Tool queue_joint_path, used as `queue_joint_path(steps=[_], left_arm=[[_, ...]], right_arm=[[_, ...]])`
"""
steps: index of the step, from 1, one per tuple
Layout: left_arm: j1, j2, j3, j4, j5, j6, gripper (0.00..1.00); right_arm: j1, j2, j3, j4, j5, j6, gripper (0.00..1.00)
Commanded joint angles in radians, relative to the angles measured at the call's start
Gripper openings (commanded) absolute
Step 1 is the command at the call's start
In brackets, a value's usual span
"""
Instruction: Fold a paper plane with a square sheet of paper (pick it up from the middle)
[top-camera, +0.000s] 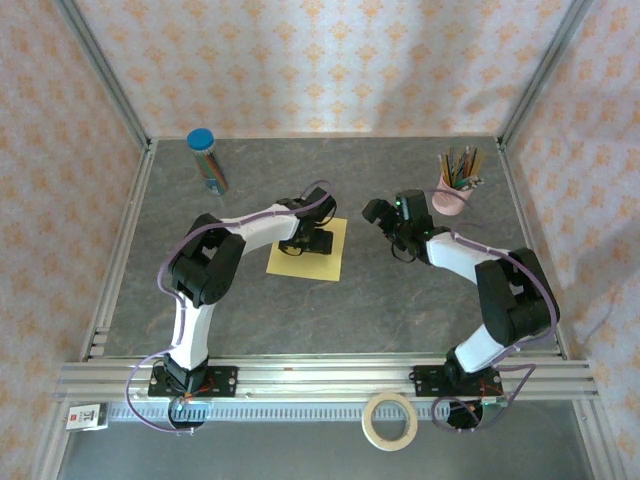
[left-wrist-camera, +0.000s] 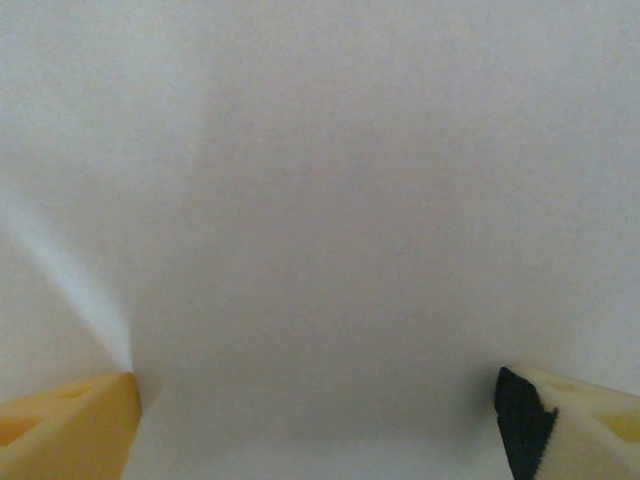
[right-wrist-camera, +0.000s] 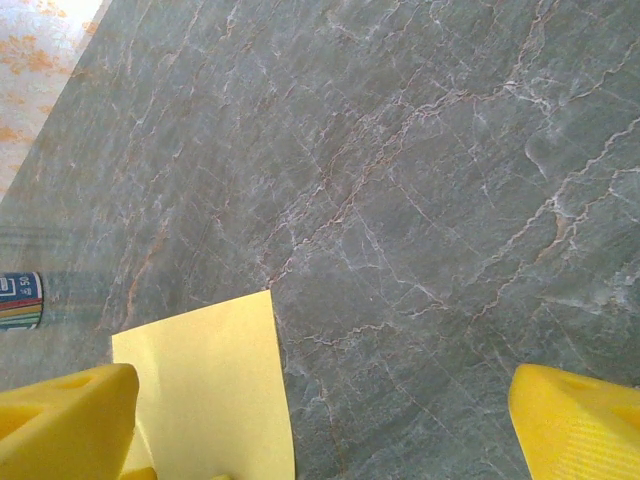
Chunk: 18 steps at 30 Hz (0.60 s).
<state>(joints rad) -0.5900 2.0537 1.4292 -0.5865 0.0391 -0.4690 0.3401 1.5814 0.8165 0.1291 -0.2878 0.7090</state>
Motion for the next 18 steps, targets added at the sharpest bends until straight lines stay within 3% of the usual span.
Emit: queue_joint_path(steps=[1,9,14,18], left_arm=[[0.002,0.05,-0.05,-0.021,-0.012,0.021,0.84],[0.034,-0.016,-0.1,0.037,0.053,0.022,0.78],[0.061,-0.086,-0.128,0.101,0.13,0.014,0.63],[0.09,-0.208,-0.2,0.234,0.285,0.004,0.44]], right_arm=[[-0.001,-0.026,-0.016,0.023,0.01,-0.008,0.93],[0.0,-0.027,-0.017,0.029,0.001,-0.006,0.93],[0.0,-0.03,-0.015,0.03,-0.004,0.0,0.93],[-0.001,-0.042,-0.017,0.042,-0.008,-0.001,0.93]])
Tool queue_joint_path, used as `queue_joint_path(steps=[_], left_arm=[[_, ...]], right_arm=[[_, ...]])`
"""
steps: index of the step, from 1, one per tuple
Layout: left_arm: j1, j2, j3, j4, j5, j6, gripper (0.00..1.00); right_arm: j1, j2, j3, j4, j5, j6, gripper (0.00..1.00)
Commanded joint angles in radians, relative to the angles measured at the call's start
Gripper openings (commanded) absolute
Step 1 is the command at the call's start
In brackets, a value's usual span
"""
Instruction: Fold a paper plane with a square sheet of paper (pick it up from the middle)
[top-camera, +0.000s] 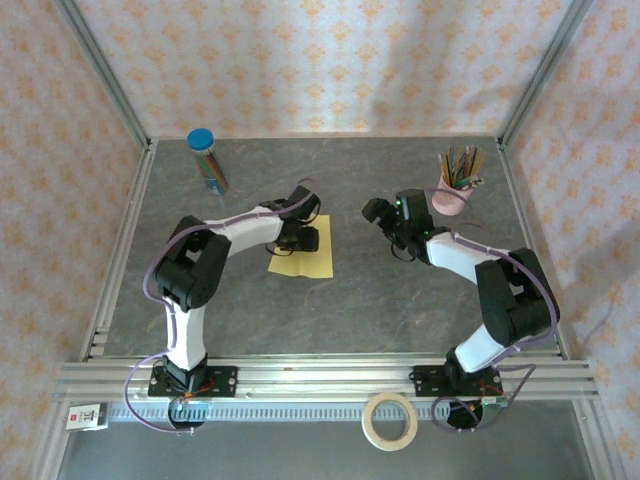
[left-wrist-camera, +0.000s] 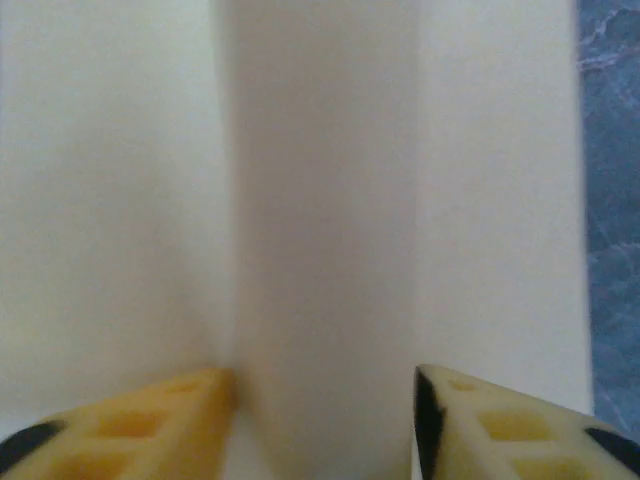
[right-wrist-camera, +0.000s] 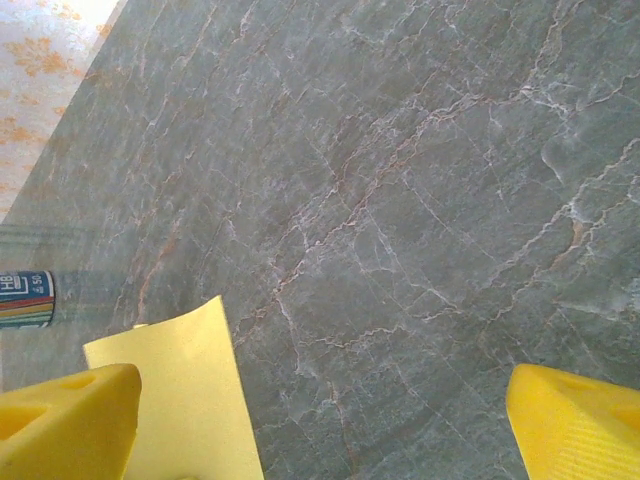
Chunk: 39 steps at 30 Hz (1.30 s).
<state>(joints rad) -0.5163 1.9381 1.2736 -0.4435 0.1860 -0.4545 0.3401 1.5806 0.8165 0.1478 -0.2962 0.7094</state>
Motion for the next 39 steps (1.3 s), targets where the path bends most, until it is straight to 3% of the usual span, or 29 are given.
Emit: queue_joint_path(steps=[1,9,11,16,19,25,30,35,39], left_arm=[[0.024,-0.117,-0.063,0.124,0.171,-0.019,0.42],[0.062,-0.262,-0.243,0.525,0.541,-0.225,0.32],[0.067,-0.256,-0.269,0.589,0.575,-0.263,0.32],[0.08,-0.172,-0.267,0.571,0.573,-0.262,0.31],[0.081,-0.124,-0.255,0.53,0.539,-0.239,0.3],[0.085,-0.062,-0.252,0.476,0.484,-0.196,0.28],[0.088,-0.035,-0.225,0.407,0.446,-0.154,0.27],[0.088,0.007,-0.204,0.367,0.42,-0.138,0.26],[0.088,0.018,-0.201,0.362,0.419,-0.138,0.26]], right_arm=[[-0.001,-0.045,-0.02,0.034,-0.005,-0.005,0.93],[-0.004,-0.106,-0.049,0.155,-0.094,-0.054,0.92],[-0.005,-0.108,-0.053,0.188,-0.159,-0.075,0.9],[-0.003,-0.06,-0.048,0.23,-0.342,-0.096,0.81],[-0.001,-0.021,-0.045,0.225,-0.382,-0.093,0.71],[0.042,0.104,0.02,0.186,-0.465,-0.079,0.38],[0.095,0.21,0.1,0.122,-0.45,-0.065,0.19],[0.114,0.292,0.163,0.042,-0.419,-0.078,0.11],[0.119,0.335,0.193,-0.004,-0.408,-0.096,0.1]])
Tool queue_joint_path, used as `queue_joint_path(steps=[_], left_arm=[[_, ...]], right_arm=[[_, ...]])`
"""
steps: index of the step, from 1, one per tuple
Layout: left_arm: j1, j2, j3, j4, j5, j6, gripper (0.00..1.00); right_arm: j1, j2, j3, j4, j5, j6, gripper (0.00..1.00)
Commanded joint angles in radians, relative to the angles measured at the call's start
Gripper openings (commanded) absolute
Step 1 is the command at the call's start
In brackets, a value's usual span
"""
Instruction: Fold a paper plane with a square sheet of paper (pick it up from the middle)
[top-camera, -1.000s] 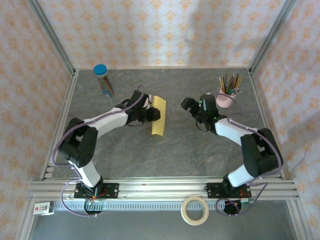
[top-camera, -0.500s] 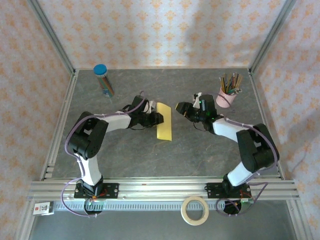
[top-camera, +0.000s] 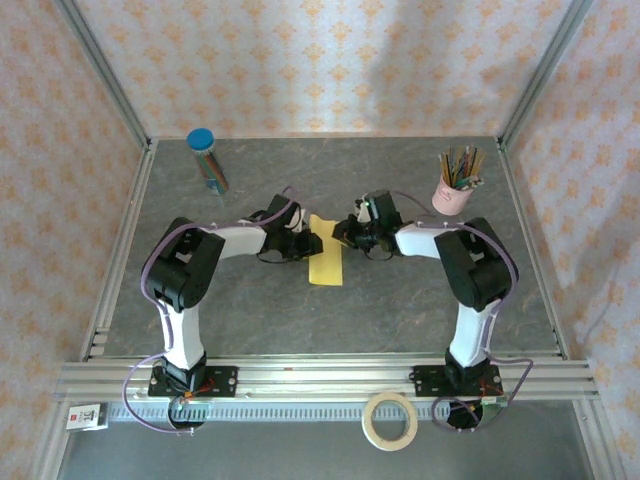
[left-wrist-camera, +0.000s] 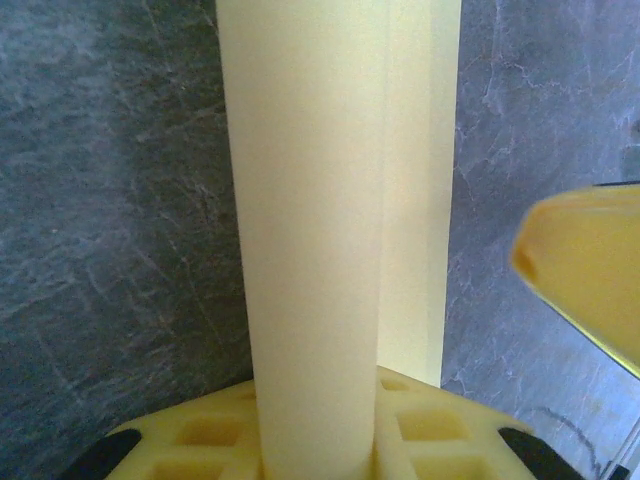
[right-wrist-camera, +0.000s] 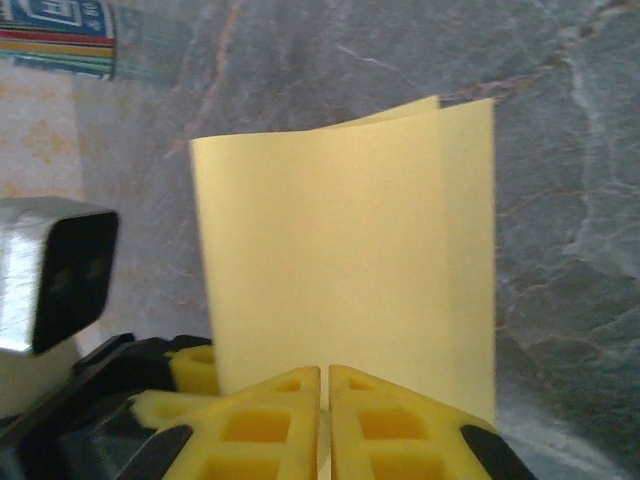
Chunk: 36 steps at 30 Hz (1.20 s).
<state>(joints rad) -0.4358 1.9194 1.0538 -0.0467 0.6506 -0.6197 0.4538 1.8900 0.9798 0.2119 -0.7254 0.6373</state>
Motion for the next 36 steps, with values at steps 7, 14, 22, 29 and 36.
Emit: queue_joint_path(steps=[7,14,22,29,36], left_arm=[[0.007,0.038,0.03,-0.058,-0.066,0.057,0.26],[0.008,0.003,0.028,-0.115,-0.151,0.051,0.33],[-0.016,-0.129,0.016,-0.169,-0.28,-0.032,0.6],[-0.083,-0.126,0.026,-0.192,-0.391,-0.081,0.66],[-0.104,-0.071,0.063,-0.226,-0.427,-0.086,0.65]], right_arm=[[0.014,0.066,0.057,-0.137,0.051,-0.051,0.1],[0.032,0.1,0.1,-0.263,0.179,-0.068,0.1],[0.038,0.113,0.101,-0.285,0.218,-0.05,0.1],[0.037,0.11,0.107,-0.266,0.198,-0.028,0.11],[0.037,0.103,0.112,-0.256,0.188,-0.024,0.12]])
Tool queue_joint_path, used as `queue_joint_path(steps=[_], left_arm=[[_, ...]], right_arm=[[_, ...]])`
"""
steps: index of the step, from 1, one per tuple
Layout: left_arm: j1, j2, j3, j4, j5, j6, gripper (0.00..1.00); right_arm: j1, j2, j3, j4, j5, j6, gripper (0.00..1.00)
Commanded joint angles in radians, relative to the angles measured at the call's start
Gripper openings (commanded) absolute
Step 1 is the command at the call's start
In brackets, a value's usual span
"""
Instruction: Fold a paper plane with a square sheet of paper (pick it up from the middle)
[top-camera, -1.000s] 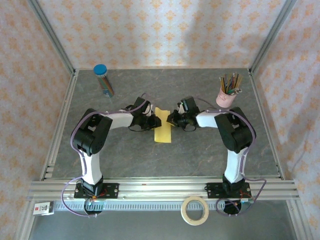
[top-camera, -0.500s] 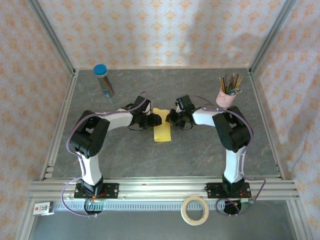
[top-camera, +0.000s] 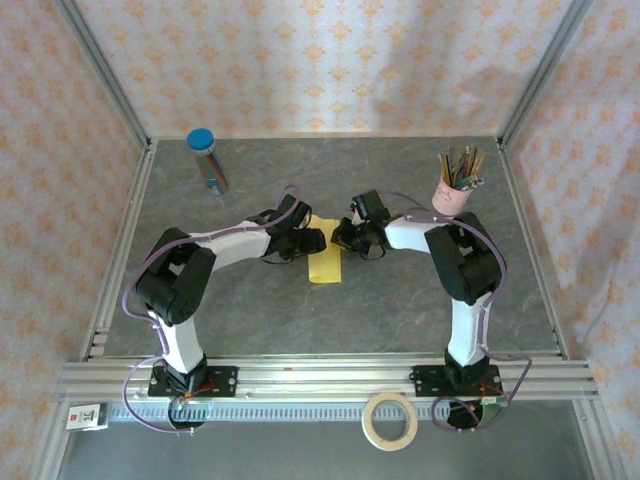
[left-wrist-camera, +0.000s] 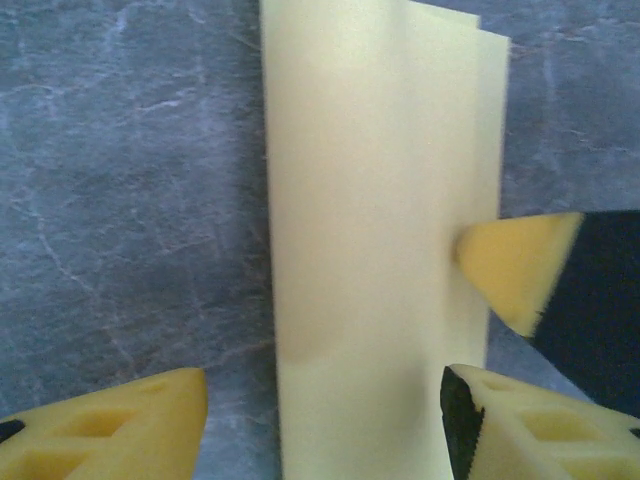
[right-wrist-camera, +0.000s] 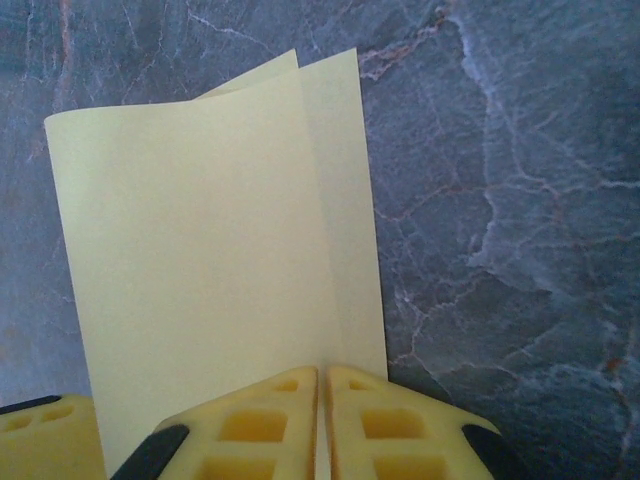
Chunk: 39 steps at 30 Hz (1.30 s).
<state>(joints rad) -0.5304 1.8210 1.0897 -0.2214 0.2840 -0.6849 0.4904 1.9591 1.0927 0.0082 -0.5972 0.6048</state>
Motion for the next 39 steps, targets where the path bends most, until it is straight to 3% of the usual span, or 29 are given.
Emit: queue_joint_path(steps=[1,11,23,39], left_arm=[[-0.012,0.033,0.026,-0.056,-0.072,-0.021,0.64],[-0.011,0.055,-0.014,-0.046,-0.128,-0.045,0.48],[-0.012,0.05,-0.034,-0.033,-0.176,-0.079,0.38],[-0.011,0.083,-0.037,-0.029,-0.163,-0.084,0.37]], right_arm=[[0.001,0.033,-0.001,-0.046,0.054,0.012,0.13],[-0.013,-0.06,0.036,0.012,0.017,0.034,0.2],[-0.069,-0.169,-0.077,0.091,0.076,0.062,0.18],[-0.072,-0.155,-0.086,0.096,0.065,0.065,0.17]])
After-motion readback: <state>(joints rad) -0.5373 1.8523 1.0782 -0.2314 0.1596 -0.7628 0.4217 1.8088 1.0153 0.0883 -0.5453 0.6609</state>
